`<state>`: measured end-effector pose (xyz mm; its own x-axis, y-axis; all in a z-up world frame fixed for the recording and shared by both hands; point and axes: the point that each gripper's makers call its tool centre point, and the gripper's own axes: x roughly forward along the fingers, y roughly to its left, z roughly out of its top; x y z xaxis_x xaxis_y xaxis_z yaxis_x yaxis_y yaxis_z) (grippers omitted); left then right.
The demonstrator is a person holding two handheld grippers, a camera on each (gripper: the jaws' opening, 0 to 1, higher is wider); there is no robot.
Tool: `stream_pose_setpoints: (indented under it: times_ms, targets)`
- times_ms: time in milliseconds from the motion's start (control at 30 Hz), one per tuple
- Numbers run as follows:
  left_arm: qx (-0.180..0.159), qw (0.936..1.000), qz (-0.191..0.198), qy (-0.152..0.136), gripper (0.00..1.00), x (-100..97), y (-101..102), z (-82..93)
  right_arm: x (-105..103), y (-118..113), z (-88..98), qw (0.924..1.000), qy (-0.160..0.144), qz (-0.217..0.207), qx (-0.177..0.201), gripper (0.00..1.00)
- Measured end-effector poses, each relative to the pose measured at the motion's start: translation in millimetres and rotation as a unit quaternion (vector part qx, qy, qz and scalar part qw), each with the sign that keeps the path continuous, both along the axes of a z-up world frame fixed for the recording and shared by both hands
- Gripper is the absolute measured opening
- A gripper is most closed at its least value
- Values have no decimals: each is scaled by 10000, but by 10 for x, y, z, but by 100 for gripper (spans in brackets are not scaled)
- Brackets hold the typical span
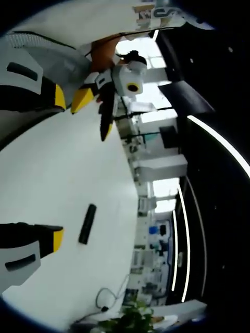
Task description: Press the specified remote control buttons in sequence, fully releasing each button before pressing the next.
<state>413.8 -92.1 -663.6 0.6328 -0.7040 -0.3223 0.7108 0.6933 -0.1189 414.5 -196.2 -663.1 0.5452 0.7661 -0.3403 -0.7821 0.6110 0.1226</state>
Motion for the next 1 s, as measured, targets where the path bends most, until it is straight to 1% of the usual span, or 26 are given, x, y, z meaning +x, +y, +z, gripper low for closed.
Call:
stream_pose_setpoints:
  times_ms: [200,500,567,600,833,1000]
  targets:
    - [17,10000,-23,9,82,11,4,17,9,20,26,10000,-19,43,-66,89]
    - [3,10000,-52,26,82,16,5,36,42,20,130,10000,-63,-4,-6,89]
    - [4,10000,-58,29,82,14,5,35,59,-22,107,9995,-168,24,-247,89]
    - [-4,10000,-60,29,82,14,5,38,65,-40,98,9994,-170,6,-297,89]
    - [-17,10000,-53,32,82,11,6,40,78,-68,127,9999,-55,-104,-16,88]
    - [-20,10000,-46,40,82,6,4,36,59,-66,86,10000,-17,-86,-15,88]
